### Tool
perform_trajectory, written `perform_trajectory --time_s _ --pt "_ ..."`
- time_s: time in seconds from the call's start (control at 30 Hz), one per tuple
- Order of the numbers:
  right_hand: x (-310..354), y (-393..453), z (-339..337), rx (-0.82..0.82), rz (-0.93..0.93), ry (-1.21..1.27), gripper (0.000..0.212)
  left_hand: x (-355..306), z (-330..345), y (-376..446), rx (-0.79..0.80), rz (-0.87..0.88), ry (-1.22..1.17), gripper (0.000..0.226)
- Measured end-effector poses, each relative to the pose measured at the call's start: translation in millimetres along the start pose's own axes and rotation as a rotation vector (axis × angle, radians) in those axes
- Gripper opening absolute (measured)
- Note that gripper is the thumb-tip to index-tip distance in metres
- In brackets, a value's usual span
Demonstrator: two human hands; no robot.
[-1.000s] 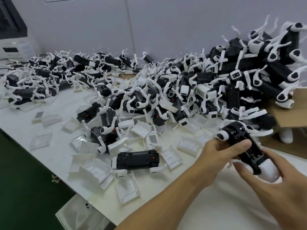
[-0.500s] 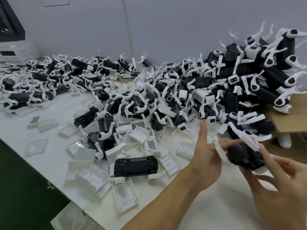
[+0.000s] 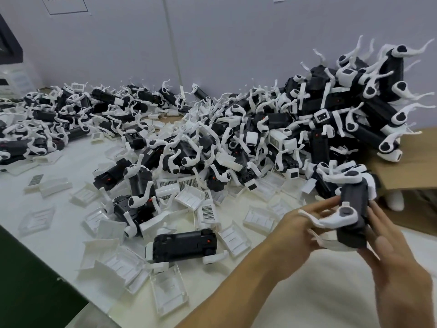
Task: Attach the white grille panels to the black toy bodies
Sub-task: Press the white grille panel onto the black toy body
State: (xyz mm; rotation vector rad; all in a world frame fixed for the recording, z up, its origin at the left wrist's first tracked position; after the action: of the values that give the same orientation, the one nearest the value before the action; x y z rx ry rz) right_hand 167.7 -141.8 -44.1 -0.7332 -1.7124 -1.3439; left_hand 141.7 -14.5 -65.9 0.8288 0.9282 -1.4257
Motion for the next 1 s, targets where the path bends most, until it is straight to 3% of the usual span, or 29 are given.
perform_trajectory --time_s 0.03,0.07,0.13,0.23,0.27,0.37,0.47,0.57,0.7,0.87,1.0 --pt "12 -5 4 -0.075 0.065 0.046 0.090 -2 -2 1 -0.011 0.010 -0.024 0.042" --pt "20 -12 8 -0.030 -0.036 0.000 0.050 -4 -4 1 -0.012 0.022 -0.046 0.043" --pt "28 -20 9 -0.073 -0.135 0.022 0.062 -6 -7 -1 0.006 0.030 -0.087 0.044" --pt "21 -23 7 -0.063 -0.153 0.158 0.059 -7 -10 -3 0.007 -0.001 -0.068 0.058" --pt "23 -25 10 -0.024 -0.192 0.110 0.063 -8 -8 -5 0.015 0.011 -0.041 0.054" --pt "23 -25 20 0.095 -0.234 0.000 0.077 -10 -8 -4 -0.053 0.115 -0.043 0.015" --pt "19 -24 15 0.043 -0.168 -0.011 0.086 -16 -10 -6 -0.056 0.223 -0.116 0.029" --pt "6 -25 3 -0.070 0.044 0.042 0.093 -24 -5 -8 -0.027 0.276 -0.125 0.043" --pt "4 -27 -2 -0.144 0.106 -0.097 0.085 -24 -6 -7 -0.056 0.266 -0.090 0.054" --pt "21 -25 -2 -0.161 0.008 -0.149 0.064 -24 -2 -9 -0.019 0.268 -0.111 0.040" --pt "13 -23 -5 -0.148 0.085 -0.109 0.062 -22 -3 -9 -0.025 0.255 -0.125 0.046"
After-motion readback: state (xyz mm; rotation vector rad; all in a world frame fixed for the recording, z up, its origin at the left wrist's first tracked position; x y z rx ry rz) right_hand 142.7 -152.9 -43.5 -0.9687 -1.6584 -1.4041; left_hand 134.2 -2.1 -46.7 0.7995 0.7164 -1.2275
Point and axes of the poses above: each hand's wrist, its own y-axis towards the middle knuckle, its own z-axis out of the palm, x = y × z, the point moved 8 cm from there along y, towards the middle knuckle, and after that the axes turned 4 degrees about y, right-handed, at the moved point
